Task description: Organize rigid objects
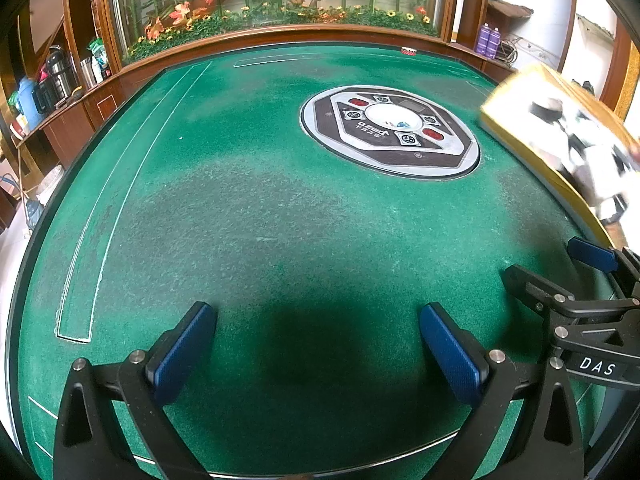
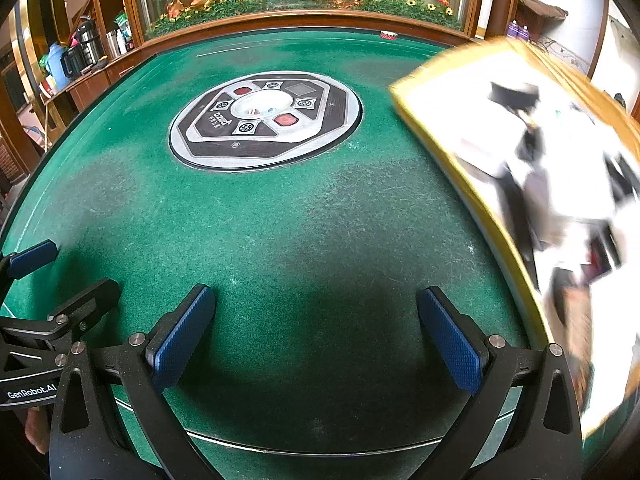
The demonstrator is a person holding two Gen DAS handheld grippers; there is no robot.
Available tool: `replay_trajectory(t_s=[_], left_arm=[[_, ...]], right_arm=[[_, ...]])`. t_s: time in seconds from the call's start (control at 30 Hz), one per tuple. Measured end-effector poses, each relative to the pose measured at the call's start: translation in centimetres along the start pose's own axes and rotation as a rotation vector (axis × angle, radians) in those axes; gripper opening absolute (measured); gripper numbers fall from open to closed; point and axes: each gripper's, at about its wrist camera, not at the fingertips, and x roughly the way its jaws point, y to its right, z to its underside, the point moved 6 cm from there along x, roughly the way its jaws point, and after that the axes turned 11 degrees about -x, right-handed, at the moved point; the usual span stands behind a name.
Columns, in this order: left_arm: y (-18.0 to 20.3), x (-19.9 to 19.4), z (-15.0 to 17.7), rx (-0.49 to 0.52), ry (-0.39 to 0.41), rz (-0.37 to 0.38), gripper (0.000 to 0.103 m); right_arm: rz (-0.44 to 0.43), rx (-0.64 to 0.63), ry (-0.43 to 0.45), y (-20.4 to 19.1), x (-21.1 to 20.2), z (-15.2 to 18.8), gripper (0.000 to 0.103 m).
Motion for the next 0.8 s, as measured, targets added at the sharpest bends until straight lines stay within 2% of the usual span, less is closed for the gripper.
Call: replay_trajectory(t_s=[0.8], left_arm=[[-0.06,0.15,-0.17,-0.001,-0.002,0.0,0.103]], right_arm=[[-0.001,-0.004,-0.002,0.07,-0.16,0.11,0.103]])
